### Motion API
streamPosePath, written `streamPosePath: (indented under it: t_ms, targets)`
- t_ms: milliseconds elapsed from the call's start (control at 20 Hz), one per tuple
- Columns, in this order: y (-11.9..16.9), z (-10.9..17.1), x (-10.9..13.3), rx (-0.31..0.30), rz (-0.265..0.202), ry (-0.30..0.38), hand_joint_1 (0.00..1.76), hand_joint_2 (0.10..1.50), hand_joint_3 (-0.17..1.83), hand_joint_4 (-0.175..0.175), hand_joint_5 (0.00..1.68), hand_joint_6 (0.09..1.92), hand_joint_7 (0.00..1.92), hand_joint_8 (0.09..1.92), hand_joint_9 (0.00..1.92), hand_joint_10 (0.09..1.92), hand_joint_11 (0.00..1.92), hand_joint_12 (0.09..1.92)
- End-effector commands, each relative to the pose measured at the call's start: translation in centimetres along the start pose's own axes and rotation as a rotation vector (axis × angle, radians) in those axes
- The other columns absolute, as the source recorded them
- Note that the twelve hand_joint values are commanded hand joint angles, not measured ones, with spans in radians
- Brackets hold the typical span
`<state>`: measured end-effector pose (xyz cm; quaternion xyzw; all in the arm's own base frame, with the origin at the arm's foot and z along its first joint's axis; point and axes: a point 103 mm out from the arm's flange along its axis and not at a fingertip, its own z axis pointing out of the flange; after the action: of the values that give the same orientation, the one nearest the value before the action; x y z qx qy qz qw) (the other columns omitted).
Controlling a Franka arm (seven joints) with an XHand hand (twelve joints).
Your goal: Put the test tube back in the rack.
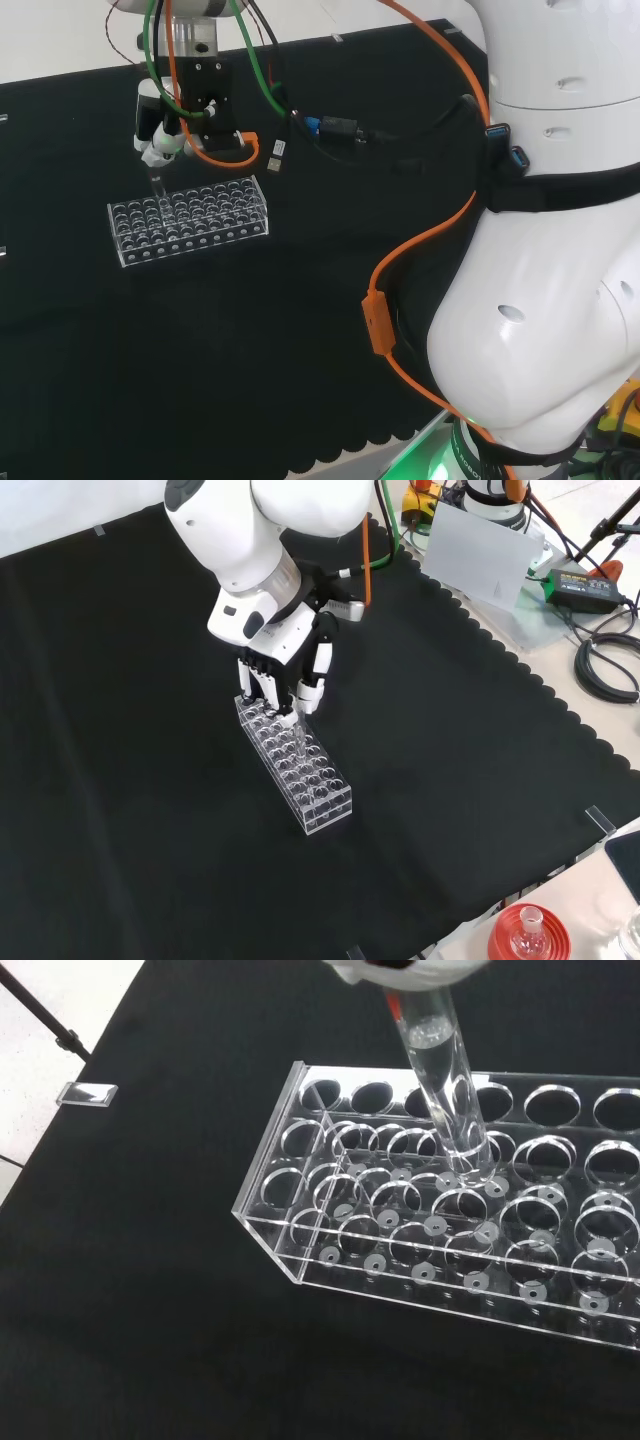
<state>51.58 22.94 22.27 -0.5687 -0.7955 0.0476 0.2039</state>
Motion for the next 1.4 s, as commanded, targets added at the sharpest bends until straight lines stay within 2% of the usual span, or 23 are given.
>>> streamPosePath:
  t_ms: [50,400,1150,1400]
  targets:
    - [0.1,0.2,-0.2,0.006,0.004,0.002,1.43,1.02,-0.17,-0.175,1.34,0.25,1.48,0.5,1.46,0.09,0.92,1.15]
    - [0.5,2.0,-1.3,-0.002,0.003,0.005,1.43,1.02,-0.17,-0.175,1.35,0.25,1.48,0.5,1.46,0.09,0.92,1.15]
    - [0.8,2.9,-1.6,-0.008,0.003,0.006,1.43,1.02,-0.17,-0.175,1.35,0.25,1.48,0.5,1.46,0.09,0.92,1.15]
    - [1.5,4.5,-1.3,-0.001,-0.004,-0.004,1.43,1.02,-0.17,-0.175,1.35,0.24,1.48,0.5,1.46,0.09,0.92,1.15]
